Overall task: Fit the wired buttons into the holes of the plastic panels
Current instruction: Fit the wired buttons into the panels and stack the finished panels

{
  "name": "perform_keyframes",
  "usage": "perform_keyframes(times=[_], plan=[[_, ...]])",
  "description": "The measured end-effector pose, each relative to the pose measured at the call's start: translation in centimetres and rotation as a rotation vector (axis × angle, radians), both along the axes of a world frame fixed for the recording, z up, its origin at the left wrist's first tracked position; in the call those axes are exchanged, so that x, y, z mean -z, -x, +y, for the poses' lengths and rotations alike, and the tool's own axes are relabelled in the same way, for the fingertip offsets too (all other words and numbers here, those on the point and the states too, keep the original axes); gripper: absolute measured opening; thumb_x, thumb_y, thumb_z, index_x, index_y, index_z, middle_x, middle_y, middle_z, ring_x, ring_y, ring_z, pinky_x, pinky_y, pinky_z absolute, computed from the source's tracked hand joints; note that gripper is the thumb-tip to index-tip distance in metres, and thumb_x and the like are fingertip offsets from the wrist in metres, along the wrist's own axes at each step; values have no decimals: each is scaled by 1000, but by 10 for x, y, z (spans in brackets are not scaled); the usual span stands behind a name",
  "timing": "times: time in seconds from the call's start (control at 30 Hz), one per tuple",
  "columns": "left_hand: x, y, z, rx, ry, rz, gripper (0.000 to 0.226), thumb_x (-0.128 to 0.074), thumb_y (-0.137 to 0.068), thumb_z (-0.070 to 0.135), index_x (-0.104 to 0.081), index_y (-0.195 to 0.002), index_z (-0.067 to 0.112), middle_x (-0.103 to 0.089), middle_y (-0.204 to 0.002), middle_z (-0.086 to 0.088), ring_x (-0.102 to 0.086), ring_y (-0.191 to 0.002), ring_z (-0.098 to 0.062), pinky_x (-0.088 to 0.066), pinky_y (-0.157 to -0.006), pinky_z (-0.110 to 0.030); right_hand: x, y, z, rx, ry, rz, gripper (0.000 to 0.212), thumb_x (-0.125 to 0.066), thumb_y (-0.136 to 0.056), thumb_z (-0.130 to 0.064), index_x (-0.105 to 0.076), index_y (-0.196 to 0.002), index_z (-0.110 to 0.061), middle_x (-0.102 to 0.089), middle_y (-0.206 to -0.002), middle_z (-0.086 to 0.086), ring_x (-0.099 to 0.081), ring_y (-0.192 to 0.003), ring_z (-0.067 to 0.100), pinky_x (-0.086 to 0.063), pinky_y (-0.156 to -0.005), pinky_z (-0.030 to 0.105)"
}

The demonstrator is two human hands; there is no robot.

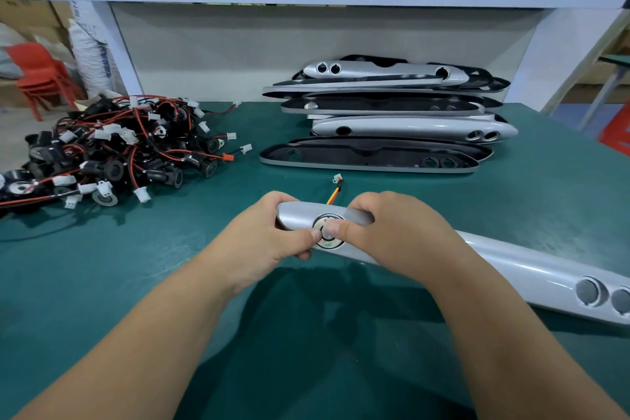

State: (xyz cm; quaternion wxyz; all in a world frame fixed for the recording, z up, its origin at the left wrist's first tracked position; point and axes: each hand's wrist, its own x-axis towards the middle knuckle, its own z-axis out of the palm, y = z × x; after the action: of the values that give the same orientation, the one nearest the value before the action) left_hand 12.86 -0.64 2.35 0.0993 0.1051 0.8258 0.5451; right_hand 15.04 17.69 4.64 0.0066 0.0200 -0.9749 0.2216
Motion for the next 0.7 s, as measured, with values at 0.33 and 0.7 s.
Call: perform_keyframes(times=[0.33, 0.7], plan=[[-1, -2, 2, -29, -16, -28, 43, -72, -59, 38, -57, -95, 21, -73, -76, 0, -68, -72, -16, -48, -94, -53, 3, 2, -3, 9, -69, -16, 39, -41, -81, -70, -52, -88, -33, -54, -75, -11, -50, -73, 9, -34, -68, 33], [-3, -3, 4, -35, -39, -22, 39, -72, -60, 34, -56, -91, 18, -72, -74, 5, -68, -67, -13, -49, -89, -46, 6, -1, -7, 29, -133, 102, 42, -36, -81, -69, -50, -86, -30, -52, -80, -10, -50, -81, 17, -34, -76, 36]])
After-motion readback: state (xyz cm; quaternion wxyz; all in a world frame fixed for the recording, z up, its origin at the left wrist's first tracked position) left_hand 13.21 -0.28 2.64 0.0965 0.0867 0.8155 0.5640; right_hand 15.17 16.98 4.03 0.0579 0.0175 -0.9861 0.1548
